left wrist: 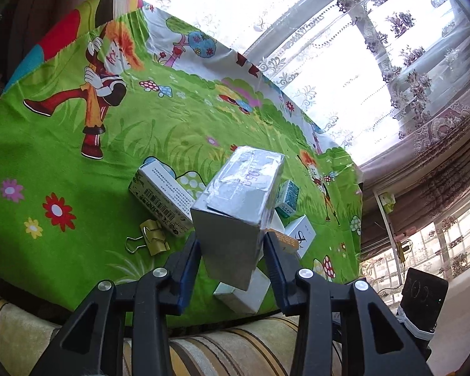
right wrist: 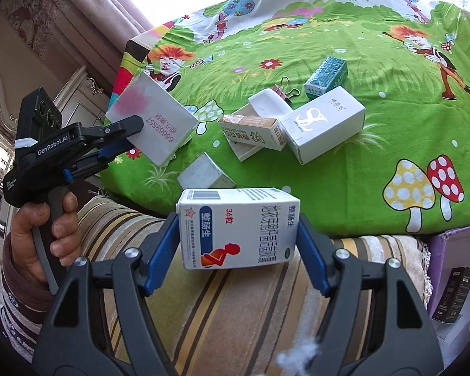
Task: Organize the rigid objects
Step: 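Grasp the silver-wrapped box with the left tool while the right tool grasps the blue-labelled medicine box, then carry both held boxes over the purple box with both tools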
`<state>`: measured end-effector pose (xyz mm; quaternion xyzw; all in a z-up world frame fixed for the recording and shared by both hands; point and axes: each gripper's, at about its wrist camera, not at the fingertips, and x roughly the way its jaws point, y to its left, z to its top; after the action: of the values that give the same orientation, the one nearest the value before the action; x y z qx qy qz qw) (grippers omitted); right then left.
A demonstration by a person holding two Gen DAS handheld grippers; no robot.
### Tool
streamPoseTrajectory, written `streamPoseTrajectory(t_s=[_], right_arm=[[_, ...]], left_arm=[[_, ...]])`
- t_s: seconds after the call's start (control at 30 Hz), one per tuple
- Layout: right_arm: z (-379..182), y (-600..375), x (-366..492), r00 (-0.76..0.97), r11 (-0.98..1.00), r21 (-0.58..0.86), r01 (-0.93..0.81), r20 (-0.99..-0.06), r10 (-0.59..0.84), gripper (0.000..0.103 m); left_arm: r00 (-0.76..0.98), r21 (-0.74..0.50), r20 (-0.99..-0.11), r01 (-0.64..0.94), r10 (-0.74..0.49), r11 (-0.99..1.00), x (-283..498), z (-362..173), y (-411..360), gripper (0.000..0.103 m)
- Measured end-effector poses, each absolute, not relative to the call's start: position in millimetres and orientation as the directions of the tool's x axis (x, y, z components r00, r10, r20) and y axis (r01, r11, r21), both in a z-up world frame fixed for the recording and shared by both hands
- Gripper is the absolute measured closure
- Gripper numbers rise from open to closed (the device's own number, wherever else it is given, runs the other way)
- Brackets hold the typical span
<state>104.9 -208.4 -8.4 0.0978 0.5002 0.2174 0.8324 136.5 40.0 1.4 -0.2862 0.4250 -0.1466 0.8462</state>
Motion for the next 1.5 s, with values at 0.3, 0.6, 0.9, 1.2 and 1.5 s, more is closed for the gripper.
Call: streamPoseTrajectory(t_s=[0.3,0.6,0.9,1.2,1.5], right_arm=[[4,-245,77,0.465,0.915,0.341,-0.215,-0.788,0.403,0.028],[16,-307,49,0.529,0.941,0.321,-0.103,-0.784,0.325,0.028],[22,-375,27,0.582,0.956,0.292,0.036,-0.783,0.217,0.028],[31,-431,5,0.619,0.966,0.173,0.194,-0.785,0.016,0.028],[37,-471,-8,0.615,0.944,0.088,0.317,-0.777,-0.134,0.027]], left_arm=[[0.611,-0.651,-0.58,0.051,-0.539,0.758,101,17,11,0.061],[0.517,-0.698,-0.546,0.154,-0.659,0.699,81,23,-53,0.061],[0.393,-0.726,-0.547,0.217,-0.739,0.653,71,18,-116,0.061],[0.269,-0.747,-0.545,0.275,-0.794,0.605,62,14,-178,0.061],[0.182,-0.734,-0.56,0.343,-0.808,0.586,52,13,-223,0.061]])
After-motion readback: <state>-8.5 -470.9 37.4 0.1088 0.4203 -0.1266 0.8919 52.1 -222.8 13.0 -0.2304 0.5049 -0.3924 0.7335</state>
